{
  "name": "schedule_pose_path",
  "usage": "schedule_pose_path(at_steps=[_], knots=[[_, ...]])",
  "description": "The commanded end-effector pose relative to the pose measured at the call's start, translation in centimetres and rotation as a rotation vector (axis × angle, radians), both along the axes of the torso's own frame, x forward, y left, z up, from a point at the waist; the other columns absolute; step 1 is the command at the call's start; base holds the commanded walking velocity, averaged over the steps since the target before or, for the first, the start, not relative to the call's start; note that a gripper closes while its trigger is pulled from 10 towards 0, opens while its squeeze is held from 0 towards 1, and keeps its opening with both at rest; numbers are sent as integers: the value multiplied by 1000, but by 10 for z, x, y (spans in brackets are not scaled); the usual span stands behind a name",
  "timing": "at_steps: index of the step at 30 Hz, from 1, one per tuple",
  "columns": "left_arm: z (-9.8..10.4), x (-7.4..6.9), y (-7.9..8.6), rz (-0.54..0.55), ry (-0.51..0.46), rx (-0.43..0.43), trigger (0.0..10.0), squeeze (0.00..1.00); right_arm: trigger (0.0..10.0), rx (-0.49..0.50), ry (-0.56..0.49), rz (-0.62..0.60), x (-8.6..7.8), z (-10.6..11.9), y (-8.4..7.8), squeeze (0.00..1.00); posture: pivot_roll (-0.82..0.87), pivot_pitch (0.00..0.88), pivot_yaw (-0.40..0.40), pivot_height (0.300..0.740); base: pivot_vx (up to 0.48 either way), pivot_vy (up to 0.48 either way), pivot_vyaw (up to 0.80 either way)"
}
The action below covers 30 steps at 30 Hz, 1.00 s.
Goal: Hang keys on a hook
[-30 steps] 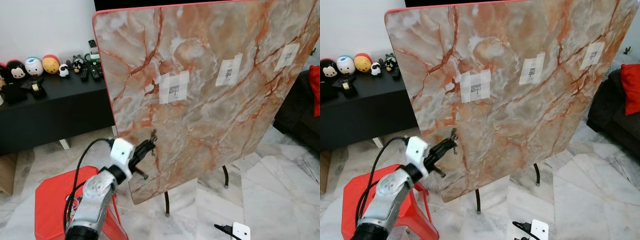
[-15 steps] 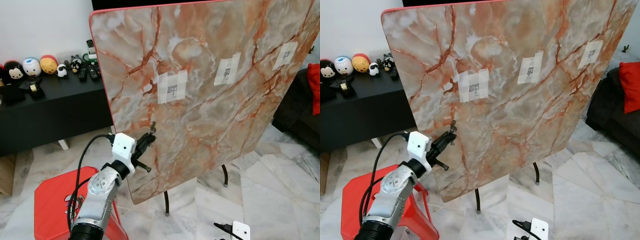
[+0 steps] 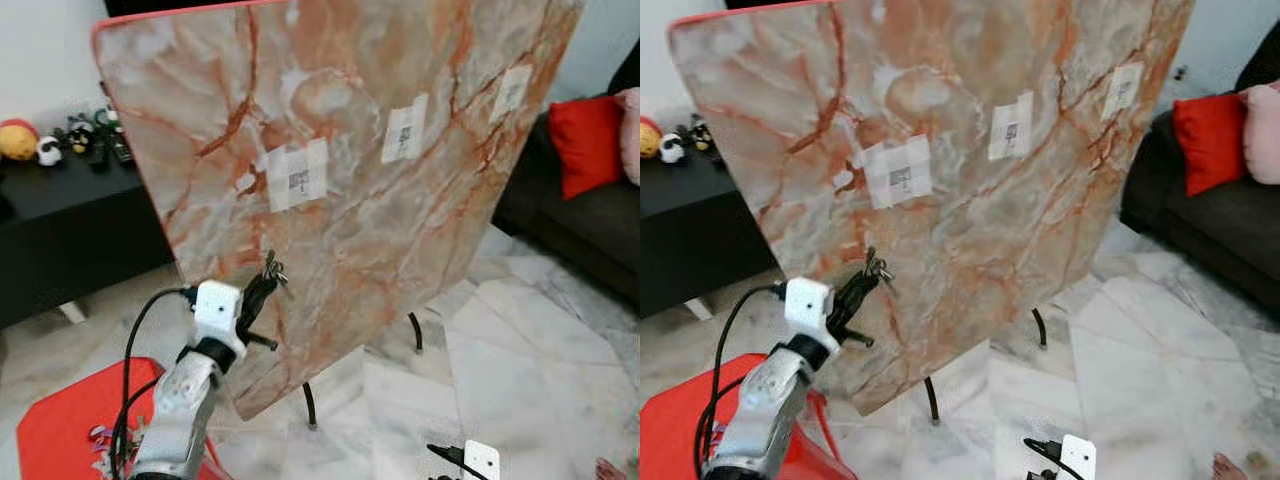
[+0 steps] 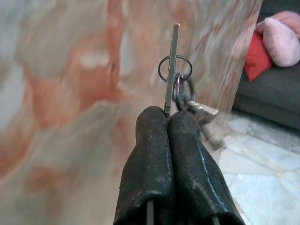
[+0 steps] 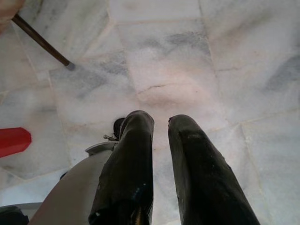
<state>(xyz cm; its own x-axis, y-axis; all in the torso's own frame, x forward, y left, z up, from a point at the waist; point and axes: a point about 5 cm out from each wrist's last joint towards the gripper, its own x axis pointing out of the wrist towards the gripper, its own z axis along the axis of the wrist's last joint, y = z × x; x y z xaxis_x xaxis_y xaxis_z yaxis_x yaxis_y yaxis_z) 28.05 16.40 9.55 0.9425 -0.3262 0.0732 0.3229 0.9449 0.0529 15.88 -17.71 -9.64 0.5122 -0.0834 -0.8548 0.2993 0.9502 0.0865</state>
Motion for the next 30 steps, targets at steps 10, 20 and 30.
schedule_pose_path(at_steps=[10, 20, 30], knots=[[12, 0, 0, 0, -43, -11, 10000, 0, 10000, -10, -2, 12, -4, -1, -2, 0, 24, 15, -55, 740, 0, 0, -606], [13, 0, -5, -20, -43, -17, 10000, 0, 10000, -14, -3, 22, -4, -1, -1, 0, 21, 6, -53, 740, 0, 0, 0], [5, -3, -3, -4, -24, -9, 10000, 0, 10000, -14, 2, 27, -7, -2, -1, 0, 22, 0, -51, 740, 0, -269, 0]])
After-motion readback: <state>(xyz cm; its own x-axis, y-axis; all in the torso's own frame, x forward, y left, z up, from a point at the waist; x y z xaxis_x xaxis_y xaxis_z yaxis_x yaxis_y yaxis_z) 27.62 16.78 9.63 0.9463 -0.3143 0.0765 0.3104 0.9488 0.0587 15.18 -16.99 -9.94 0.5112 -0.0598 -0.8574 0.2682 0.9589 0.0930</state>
